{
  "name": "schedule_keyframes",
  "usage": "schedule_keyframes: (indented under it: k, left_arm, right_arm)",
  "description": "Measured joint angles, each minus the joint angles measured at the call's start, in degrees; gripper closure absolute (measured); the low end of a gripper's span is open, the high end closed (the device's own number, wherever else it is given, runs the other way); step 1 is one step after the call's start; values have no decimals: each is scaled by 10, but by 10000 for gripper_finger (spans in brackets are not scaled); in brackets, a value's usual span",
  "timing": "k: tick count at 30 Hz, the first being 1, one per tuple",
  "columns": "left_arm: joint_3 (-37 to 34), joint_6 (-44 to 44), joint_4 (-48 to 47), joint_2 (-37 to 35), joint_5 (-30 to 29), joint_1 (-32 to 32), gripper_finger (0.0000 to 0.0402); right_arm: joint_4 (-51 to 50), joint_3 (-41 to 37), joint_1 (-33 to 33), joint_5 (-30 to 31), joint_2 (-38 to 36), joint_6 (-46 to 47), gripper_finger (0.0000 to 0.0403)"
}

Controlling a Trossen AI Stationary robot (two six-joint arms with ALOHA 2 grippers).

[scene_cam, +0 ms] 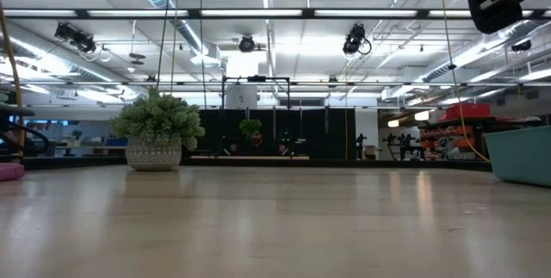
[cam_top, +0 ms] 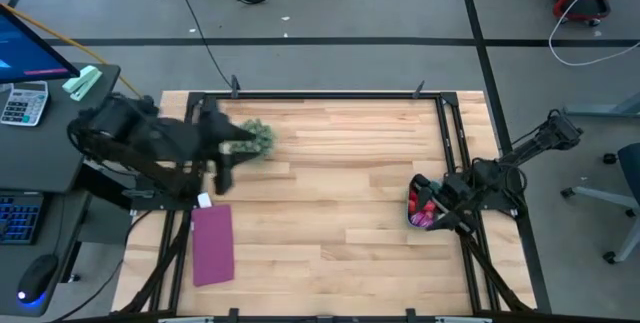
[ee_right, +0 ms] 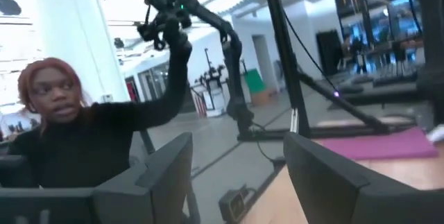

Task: Pick and placing Produce into tupperware
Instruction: Return to Home Position

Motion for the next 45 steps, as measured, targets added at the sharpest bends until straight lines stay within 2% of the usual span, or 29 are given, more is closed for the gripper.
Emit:
schedule_keyframes:
  k: [6,8,11,16,21,24,27,31,36,45]
  left_arm:
    - [-76,-83,-25,-119,-70,-46,223]
    - [-130,-100,-13,-157,-76,-55,225]
    - [-252,-113,48,-212,-85,-64,224]
    - [-502,-101,264,-275,-83,-70,218]
    - [-739,-77,553,-288,-42,-70,217]
    - [-863,-50,746,-280,-35,-67,220]
    - [-946,-49,848,-287,-39,-47,224]
    - [-987,-44,854,-360,-64,-6,224]
    - [-998,-8,777,-486,-65,37,219]
    - [-1000,-1,621,-664,-63,45,225]
  right_arm:
    - [-8,1,-5,7,-4,-25,167]
    - [-8,8,-10,8,-4,-34,167]
    - [-8,16,-20,9,-4,-35,167]
    - [-9,20,-34,9,-4,-51,167]
    - [-9,20,-47,9,-4,-71,167]
    - [-10,20,-57,8,-4,-74,167]
    - [-14,20,-66,8,-4,-68,167]
    - [-28,20,-73,6,-4,-61,167]
    - [-51,20,-80,5,-4,-61,167]
    - [-54,20,-81,5,-4,-59,167]
